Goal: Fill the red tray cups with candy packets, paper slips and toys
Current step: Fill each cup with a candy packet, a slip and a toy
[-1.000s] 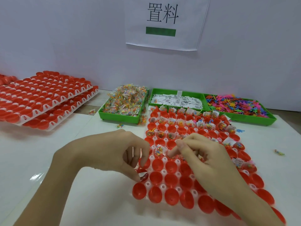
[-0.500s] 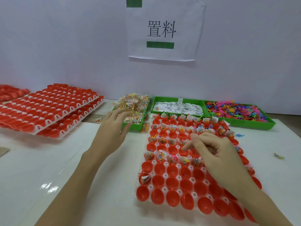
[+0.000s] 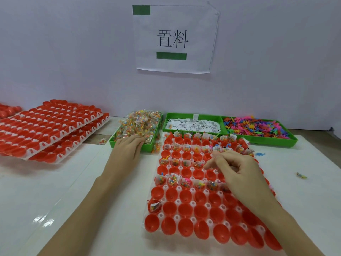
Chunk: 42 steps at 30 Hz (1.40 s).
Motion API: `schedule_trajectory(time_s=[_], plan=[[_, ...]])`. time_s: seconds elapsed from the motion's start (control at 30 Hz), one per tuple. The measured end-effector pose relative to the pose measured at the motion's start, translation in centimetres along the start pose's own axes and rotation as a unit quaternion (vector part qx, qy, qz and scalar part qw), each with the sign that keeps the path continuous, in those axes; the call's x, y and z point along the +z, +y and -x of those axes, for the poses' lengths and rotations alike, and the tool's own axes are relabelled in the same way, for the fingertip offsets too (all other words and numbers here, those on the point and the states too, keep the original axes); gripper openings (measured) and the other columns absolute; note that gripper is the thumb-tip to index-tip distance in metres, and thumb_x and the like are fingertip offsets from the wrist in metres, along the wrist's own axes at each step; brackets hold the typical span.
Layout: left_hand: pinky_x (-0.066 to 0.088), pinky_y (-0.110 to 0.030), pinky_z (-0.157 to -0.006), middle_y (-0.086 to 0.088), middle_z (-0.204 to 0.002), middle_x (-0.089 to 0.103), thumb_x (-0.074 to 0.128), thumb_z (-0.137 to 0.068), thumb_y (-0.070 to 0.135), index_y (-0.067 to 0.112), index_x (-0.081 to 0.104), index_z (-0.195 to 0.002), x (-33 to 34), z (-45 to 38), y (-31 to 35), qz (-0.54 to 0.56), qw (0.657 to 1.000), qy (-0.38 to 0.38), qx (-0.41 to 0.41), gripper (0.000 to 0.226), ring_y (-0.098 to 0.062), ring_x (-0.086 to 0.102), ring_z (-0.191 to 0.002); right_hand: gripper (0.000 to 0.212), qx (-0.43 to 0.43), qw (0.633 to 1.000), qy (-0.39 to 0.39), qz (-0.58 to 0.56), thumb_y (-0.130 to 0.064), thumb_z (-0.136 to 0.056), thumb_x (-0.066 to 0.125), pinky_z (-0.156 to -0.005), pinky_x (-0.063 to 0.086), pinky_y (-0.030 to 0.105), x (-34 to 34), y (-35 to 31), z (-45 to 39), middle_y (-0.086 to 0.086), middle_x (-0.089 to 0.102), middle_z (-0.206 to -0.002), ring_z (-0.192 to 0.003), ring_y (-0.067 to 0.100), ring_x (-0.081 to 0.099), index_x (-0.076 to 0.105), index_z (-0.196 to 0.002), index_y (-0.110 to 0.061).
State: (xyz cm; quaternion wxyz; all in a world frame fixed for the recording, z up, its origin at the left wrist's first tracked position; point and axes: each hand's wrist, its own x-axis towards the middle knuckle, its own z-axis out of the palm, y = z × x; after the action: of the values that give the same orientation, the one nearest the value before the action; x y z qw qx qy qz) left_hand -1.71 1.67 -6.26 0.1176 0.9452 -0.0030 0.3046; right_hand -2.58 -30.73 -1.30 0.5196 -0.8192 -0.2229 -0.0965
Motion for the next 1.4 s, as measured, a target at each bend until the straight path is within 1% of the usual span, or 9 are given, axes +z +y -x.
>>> schedule_trajectory(time_s=[0.13,0.33,0.57,0.67,0.77,0.97,1.07,1.23,1.4], plan=[[0.052,-0.048,-0.096,-0.01,-0.118,0.076,0.071,-0.095,0.003,0.003,0.078,-0.112,-0.6,-0.3,0.6,0.044,0.996,0.082,-0.017,0.019,-0.03,0.072,-0.11,0.037,-0.008,1.0,-0.001,0.0,-0.05,-0.098,0.052,-0.066,0.048,0.031,0.0,0.2,0.0,0.004,0.065,-0.076,-0.048,0.007,0.04,0.078,-0.077,-0.035],[0.044,-0.013,-0.089,-0.008,-0.101,0.079,0.083,-0.083,0.002,0.005,0.082,-0.101,-1.1,0.1,0.4,0.107,0.982,0.143,-0.066,0.019,-0.023,0.077,-0.094,0.036,-0.008,1.0,-0.011,-0.005,-0.049,-0.098,0.052,-0.081,0.048,0.017,-0.2,0.4,-0.1,0.003,0.068,-0.076,-0.062,0.029,0.059,0.078,-0.076,-0.037],[0.052,-0.023,-0.08,0.001,-0.101,0.078,0.074,-0.092,0.005,0.013,0.07,-0.121,-0.8,-0.2,-0.1,0.131,0.974,0.161,-0.087,0.03,-0.008,0.071,-0.087,0.036,-0.016,1.0,-0.003,0.021,-0.048,-0.099,0.052,-0.077,0.055,0.039,-0.2,0.0,-0.1,-0.011,0.074,-0.085,-0.073,0.029,0.068,0.078,-0.076,-0.037],[0.041,-0.018,-0.074,-0.005,-0.099,0.08,0.075,-0.09,0.0,0.009,0.077,-0.11,-0.4,-0.1,-0.3,0.085,0.98,0.166,-0.062,0.022,-0.02,0.075,-0.083,0.036,-0.023,0.999,0.001,0.04,-0.042,-0.1,0.054,-0.075,0.056,0.044,-0.5,0.0,-0.2,-0.009,0.073,-0.086,-0.071,0.024,0.068,0.079,-0.075,-0.033],[0.046,-0.029,-0.074,-0.007,-0.099,0.079,0.073,-0.093,0.002,0.01,0.079,-0.101,-0.1,0.1,-0.8,0.055,0.983,0.159,-0.067,0.013,-0.034,0.073,-0.086,0.035,-0.03,0.997,-0.007,0.067,-0.036,-0.101,0.057,-0.064,0.047,0.016,-0.9,-0.2,-1.0,-0.006,0.07,-0.086,-0.059,0.007,0.058,0.079,-0.075,-0.032],[0.047,-0.043,-0.09,-0.006,-0.108,0.076,0.064,-0.1,0.009,0.01,0.069,-0.102,0.5,0.0,-1.2,0.049,0.985,0.156,-0.056,0.005,-0.038,0.065,-0.098,0.02,-0.047,0.979,-0.074,0.185,-0.029,-0.101,0.06,-0.065,0.043,0.005,-1.1,-1.1,-6.1,-0.015,0.071,-0.08,-0.073,-0.005,0.063,0.077,-0.092,-0.026],[0.042,-0.043,-0.098,-0.008,-0.114,0.075,0.069,-0.097,0.008,0.01,0.069,-0.101,0.4,-0.1,-1.0,0.052,0.984,0.164,-0.054,0.005,-0.037,0.066,-0.107,0.018,-0.046,0.964,-0.084,0.248,-0.02,-0.102,0.058,-0.065,0.04,0.007,-0.5,-0.1,-10.7,-0.006,0.073,-0.094,-0.075,-0.003,0.062,0.074,-0.109,-0.018],[0.043,-0.045,-0.105,-0.006,-0.126,0.072,0.075,-0.091,0.007,0.009,0.073,-0.098,0.0,-0.4,-0.4,0.069,0.988,0.14,0.003,0.007,-0.028,0.062,-0.126,0.024,-0.021,0.926,-0.12,0.358,-0.009,-0.102,0.056,-0.092,0.052,0.037,1.3,3.4,-18.2,0.013,0.072,-0.118,-0.102,0.029,0.067,0.073,-0.119,-0.01],[0.048,-0.044,-0.096,-0.002,-0.113,0.074,0.072,-0.095,0.009,0.009,0.073,-0.096,0.0,-0.4,0.3,0.054,0.985,0.144,0.076,0.001,-0.029,0.066,-0.111,0.02,0.002,0.887,-0.196,0.417,-0.014,-0.095,0.071,-0.096,0.05,0.034,2.6,6.5,-21.3,0.013,0.072,-0.122,-0.112,0.027,0.067,0.078,-0.113,-0.01]])
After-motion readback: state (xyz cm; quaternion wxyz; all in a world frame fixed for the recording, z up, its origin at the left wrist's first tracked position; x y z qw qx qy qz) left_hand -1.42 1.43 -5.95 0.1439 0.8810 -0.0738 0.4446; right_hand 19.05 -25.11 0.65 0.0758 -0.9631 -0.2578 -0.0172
